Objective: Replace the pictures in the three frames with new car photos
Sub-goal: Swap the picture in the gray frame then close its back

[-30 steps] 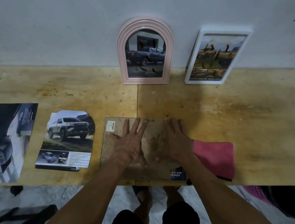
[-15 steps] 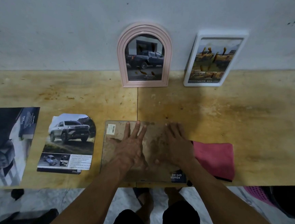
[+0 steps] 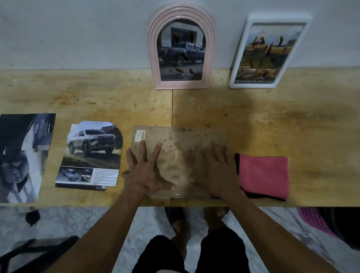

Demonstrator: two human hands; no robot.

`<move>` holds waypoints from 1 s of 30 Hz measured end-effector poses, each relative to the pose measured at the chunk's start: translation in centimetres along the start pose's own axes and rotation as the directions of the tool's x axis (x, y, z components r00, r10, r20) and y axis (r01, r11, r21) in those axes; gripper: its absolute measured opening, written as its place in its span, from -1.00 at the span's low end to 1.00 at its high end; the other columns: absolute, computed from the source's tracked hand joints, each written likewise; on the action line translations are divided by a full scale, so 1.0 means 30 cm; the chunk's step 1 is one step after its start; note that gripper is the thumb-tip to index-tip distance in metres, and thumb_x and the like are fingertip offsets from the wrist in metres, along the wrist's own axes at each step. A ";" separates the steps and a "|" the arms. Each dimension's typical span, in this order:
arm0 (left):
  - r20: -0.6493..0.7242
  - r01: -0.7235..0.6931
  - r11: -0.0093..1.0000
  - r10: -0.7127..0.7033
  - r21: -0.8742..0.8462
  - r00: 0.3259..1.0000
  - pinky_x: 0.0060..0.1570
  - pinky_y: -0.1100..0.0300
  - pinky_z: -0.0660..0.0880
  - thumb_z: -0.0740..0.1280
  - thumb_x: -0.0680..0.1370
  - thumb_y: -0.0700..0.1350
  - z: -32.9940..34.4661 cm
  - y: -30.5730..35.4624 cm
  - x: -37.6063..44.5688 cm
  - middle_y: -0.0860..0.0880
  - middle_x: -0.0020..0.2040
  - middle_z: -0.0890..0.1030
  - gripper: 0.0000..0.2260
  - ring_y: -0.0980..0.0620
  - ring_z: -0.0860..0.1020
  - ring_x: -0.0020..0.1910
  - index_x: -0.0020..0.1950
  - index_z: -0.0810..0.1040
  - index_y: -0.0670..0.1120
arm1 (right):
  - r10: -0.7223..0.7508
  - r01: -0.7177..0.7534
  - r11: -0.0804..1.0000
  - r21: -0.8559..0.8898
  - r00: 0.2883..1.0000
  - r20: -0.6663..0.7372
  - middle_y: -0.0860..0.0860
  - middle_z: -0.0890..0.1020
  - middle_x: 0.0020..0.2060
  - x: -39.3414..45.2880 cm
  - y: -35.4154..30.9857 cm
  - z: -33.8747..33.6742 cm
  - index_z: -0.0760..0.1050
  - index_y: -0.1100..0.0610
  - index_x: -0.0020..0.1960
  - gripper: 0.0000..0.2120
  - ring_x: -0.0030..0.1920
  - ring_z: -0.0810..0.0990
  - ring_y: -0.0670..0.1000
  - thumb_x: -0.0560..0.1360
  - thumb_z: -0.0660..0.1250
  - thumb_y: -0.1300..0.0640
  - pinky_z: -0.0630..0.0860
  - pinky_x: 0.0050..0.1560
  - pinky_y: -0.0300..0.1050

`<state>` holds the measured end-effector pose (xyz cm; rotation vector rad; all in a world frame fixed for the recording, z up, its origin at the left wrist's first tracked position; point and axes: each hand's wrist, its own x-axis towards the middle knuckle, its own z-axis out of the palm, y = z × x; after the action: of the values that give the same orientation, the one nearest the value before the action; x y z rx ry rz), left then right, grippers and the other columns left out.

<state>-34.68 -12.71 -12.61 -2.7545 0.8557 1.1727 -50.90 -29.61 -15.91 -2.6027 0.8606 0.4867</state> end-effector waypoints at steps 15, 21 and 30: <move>-0.094 -0.025 0.999 0.027 0.022 0.995 0.29 -0.62 0.05 0.50 0.09 0.48 -0.011 0.123 0.041 0.07 0.61 -0.33 0.28 -0.29 -0.35 0.55 0.58 -0.19 0.20 | 0.046 -0.044 0.974 0.223 0.999 -0.004 0.08 -0.13 0.58 0.028 0.040 -0.137 0.00 0.02 0.58 0.05 0.56 -0.16 0.21 0.32 0.48 -0.31 0.10 0.51 0.21; 0.029 -0.144 0.989 0.143 0.036 0.989 0.24 -0.68 -0.05 0.50 0.10 0.48 -0.068 0.196 0.159 0.16 0.60 -0.32 0.32 -0.23 -0.50 0.49 0.57 -0.31 0.24 | 0.166 -0.187 0.911 0.367 0.982 0.088 -0.02 -0.23 0.57 0.100 0.041 -0.170 -0.20 -0.06 0.58 0.25 0.54 -0.26 0.24 0.21 0.57 -0.24 0.19 0.45 0.29; 0.022 -0.155 0.988 0.155 0.012 0.988 0.19 -0.67 0.13 0.59 0.13 0.34 -0.087 0.299 0.168 0.16 0.57 -0.07 0.20 -0.29 -0.27 0.52 0.56 -0.10 0.26 | 0.100 -0.067 0.923 0.380 0.993 -0.067 0.16 0.11 0.53 0.101 0.075 -0.121 -0.08 0.18 0.58 0.43 0.50 -0.01 0.14 -0.03 0.33 -0.57 -0.01 0.50 0.09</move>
<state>-34.58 -23.33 -12.50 -2.7011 1.0891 1.2109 -49.25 -34.37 -14.51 -2.2526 0.9882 0.2052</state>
